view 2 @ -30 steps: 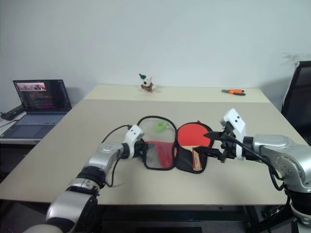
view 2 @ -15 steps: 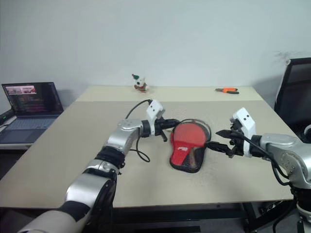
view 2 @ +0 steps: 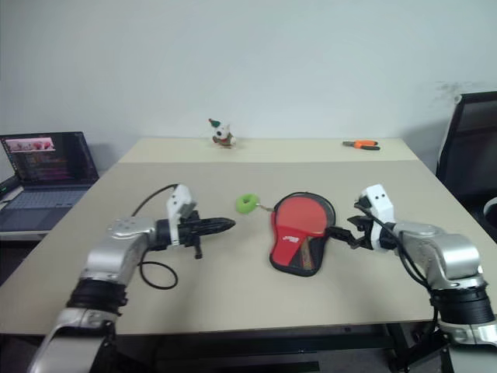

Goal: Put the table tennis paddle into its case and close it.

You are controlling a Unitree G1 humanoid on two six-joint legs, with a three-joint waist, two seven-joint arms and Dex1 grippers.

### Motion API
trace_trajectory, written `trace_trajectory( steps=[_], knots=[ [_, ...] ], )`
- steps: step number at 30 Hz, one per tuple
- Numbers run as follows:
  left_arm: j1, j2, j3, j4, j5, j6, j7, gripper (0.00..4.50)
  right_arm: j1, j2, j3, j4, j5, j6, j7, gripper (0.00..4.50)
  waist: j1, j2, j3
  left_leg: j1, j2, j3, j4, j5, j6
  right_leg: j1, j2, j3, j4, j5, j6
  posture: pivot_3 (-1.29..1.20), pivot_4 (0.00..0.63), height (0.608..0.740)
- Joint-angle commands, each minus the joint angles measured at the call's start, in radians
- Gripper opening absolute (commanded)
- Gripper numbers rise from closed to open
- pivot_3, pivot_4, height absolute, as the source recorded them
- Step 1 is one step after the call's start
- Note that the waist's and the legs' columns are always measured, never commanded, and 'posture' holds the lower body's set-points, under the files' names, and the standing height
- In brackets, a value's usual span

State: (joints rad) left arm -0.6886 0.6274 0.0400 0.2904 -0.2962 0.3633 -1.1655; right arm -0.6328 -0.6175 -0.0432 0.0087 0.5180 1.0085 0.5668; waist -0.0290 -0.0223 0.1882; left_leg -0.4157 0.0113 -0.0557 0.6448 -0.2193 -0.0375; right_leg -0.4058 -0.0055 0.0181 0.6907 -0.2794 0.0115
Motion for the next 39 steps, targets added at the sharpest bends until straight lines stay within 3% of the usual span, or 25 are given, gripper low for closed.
trace_trajectory(
  steps=[1, 10, 21, 24, 36, 37, 39],
  knots=[
    [0.025, 0.030, 0.042, -0.105, -0.040, 0.036, 0.027, 0.00, -0.039, 0.041, 0.017, 0.077, -0.060, -0.082, -0.019, 4.48, 0.002, 0.000, 0.000, 0.000, 0.000, 0.000, 0.000, 0.000, 0.000, 0.000, 0.000, 0.000, 0.000, 0.000, 0.000, 0.00, 0.150, 0.740],
    [0.061, 0.031, 0.063, -0.176, -0.063, 0.078, 0.091, 0.00, -0.086, 0.123, 0.085, 0.275, -0.191, -0.171, -0.037, 4.48, -0.002, 0.000, 0.000, 0.000, 0.000, 0.001, 0.000, 0.000, 0.000, 0.000, -0.001, 0.000, 0.000, 0.000, 0.000, 0.00, 0.150, 0.740],
    [0.060, 0.042, 0.057, -0.182, -0.065, 0.080, 0.125, 0.00, -0.156, 0.202, 0.139, 0.401, -0.241, -0.152, 0.025, 4.48, -0.008, 0.000, 0.000, 0.002, 0.001, 0.001, 0.000, 0.000, 0.000, 0.000, 0.000, 0.001, 0.002, 0.000, 0.000, 0.00, 0.150, 0.740],
    [0.059, 0.046, 0.056, -0.182, -0.062, 0.078, 0.131, 0.00, -0.161, 0.210, 0.157, 0.427, -0.268, -0.153, 0.033, 3.90, -0.013, 0.000, 0.000, 0.003, 0.001, 0.002, 0.000, 0.000, 0.000, 0.000, 0.000, 0.002, 0.003, 0.000, -0.001, 0.00, 0.150, 0.740],
    [0.099, 0.073, 0.063, -0.220, -0.073, 0.094, 0.144, 0.00, -0.137, 0.246, 0.174, 0.401, -0.271, -0.097, 0.073, 0.24, -0.015, 0.000, 0.000, 0.005, 0.001, 0.003, 0.000, 0.000, 0.000, 0.001, 0.001, 0.003, 0.004, 0.000, -0.001, 0.00, 0.150, 0.740],
    [0.100, 0.073, 0.062, -0.220, -0.073, 0.094, 0.144, 0.00, -0.143, 0.255, 0.169, 0.411, -0.269, -0.101, 0.073, 0.02, -0.016, -0.001, -0.001, 0.005, 0.001, 0.003, 0.000, 0.000, 0.000, 0.001, 0.001, 0.003, 0.004, 0.000, -0.001, 0.00, 0.150, 0.740],
    [0.105, 0.077, 0.061, -0.226, -0.076, 0.098, 0.140, 0.00, -0.168, 0.279, 0.158, 0.446, -0.260, -0.118, 0.089, 0.02, -0.021, -0.001, -0.001, 0.006, 0.001, 0.004, 0.000, 0.000, 0.000, 0.001, 0.001, 0.004, 0.005, 0.000, -0.001, 0.00, 0.150, 0.740]
  ],
)
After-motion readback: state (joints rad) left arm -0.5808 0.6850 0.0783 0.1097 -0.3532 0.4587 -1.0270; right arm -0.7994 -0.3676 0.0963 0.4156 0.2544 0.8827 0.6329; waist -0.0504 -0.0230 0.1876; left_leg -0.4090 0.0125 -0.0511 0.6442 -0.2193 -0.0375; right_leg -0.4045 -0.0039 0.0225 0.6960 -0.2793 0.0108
